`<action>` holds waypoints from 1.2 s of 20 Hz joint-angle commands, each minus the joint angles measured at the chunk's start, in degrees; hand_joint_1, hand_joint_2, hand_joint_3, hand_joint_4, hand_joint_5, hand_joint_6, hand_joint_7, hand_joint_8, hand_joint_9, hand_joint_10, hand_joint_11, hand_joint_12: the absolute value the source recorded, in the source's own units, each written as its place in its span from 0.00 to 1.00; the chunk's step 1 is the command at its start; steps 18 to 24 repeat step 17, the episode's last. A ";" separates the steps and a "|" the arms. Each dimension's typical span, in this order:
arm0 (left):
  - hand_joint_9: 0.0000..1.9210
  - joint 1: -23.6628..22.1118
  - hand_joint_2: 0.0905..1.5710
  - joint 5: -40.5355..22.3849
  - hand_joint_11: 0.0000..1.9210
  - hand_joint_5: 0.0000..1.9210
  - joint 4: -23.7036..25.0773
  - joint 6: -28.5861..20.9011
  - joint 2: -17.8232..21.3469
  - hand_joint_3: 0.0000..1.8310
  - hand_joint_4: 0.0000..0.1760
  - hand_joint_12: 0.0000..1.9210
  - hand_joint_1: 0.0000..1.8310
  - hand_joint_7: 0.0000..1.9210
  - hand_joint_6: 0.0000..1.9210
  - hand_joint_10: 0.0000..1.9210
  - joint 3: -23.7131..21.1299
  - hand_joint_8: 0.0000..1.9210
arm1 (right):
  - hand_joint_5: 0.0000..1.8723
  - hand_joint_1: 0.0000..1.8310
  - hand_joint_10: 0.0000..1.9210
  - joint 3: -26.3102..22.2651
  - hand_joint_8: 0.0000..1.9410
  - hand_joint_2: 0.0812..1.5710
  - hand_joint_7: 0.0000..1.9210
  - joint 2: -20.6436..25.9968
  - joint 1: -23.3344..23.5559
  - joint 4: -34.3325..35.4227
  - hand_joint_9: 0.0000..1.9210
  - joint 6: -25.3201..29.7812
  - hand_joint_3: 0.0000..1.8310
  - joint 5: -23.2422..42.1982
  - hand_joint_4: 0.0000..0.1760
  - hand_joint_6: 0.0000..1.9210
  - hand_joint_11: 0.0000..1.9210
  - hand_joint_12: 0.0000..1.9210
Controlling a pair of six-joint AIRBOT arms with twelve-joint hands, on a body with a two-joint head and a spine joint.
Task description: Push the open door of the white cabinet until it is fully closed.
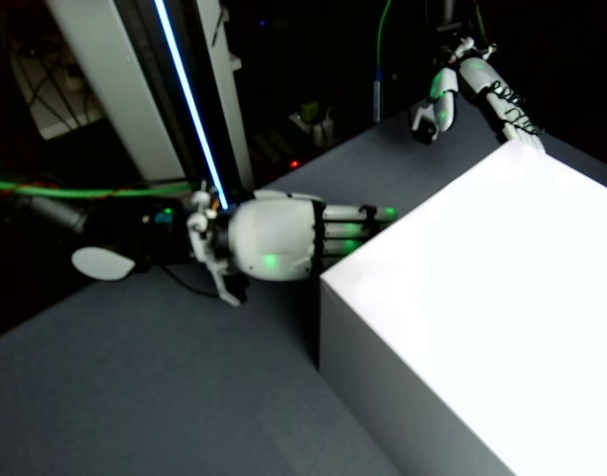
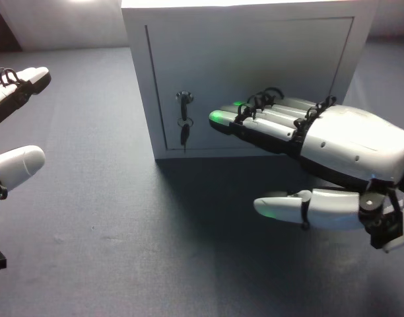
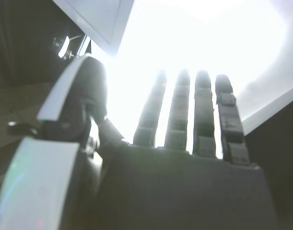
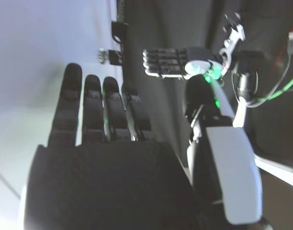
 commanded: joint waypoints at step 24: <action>0.00 1.54 0.83 -11.91 0.00 0.00 -3.93 1.03 1.04 0.00 0.26 0.00 0.03 0.00 0.00 0.00 -1.21 0.00 | 0.00 0.00 0.00 -14.60 0.00 0.80 0.00 24.02 -26.99 21.04 0.00 -8.93 0.00 34.79 0.00 0.00 0.00 0.00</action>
